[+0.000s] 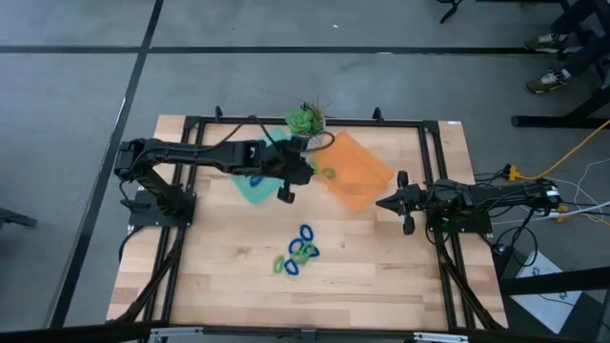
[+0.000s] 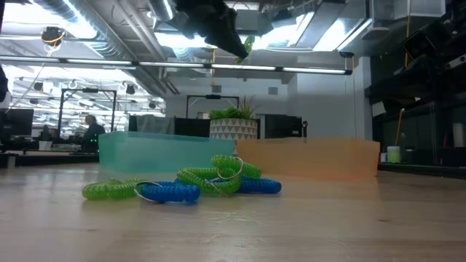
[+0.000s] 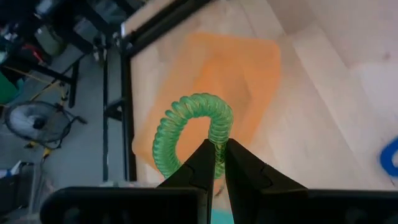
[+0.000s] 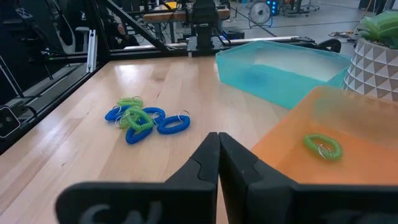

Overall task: Sort spring keychains
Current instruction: Put the green spring keychain into the orange bin

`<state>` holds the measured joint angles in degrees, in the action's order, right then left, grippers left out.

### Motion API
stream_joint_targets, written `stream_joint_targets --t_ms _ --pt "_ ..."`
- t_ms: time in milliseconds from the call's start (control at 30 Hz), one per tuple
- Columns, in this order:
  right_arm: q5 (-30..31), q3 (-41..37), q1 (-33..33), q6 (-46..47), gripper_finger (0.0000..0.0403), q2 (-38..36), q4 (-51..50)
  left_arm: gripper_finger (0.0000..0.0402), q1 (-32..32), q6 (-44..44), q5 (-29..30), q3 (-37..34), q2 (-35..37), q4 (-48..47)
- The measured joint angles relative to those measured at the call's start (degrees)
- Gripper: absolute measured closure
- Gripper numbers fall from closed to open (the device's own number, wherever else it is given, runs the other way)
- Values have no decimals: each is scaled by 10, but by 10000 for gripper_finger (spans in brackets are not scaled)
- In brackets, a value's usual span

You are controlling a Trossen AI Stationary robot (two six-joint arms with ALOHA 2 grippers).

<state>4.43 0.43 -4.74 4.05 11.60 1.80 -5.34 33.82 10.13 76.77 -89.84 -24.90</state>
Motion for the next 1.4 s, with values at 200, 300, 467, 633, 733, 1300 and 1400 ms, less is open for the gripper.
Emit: stream_joint_targets --t_ms 200,300,467,633,733,1300,1400 --pt "0 0 0 0 395 0 0 379 -39 0 -74 0 0 71" --pt "0 0 0 0 395 0 0 379 -53 -1 -103 0 0 102" --pt "0 0 0 0 395 0 0 379 -68 -7 -127 0 -13 139" --pt "0 0 0 0 395 0 0 378 -76 -9 -128 0 -48 192" --pt "0 0 0 0 395 0 0 378 -79 -10 -128 0 -77 228" --pt "0 0 0 0 395 0 0 377 -89 0 -112 0 -191 333" --pt "0 0 0 0 395 0 0 378 -91 -1 -113 0 -206 338"
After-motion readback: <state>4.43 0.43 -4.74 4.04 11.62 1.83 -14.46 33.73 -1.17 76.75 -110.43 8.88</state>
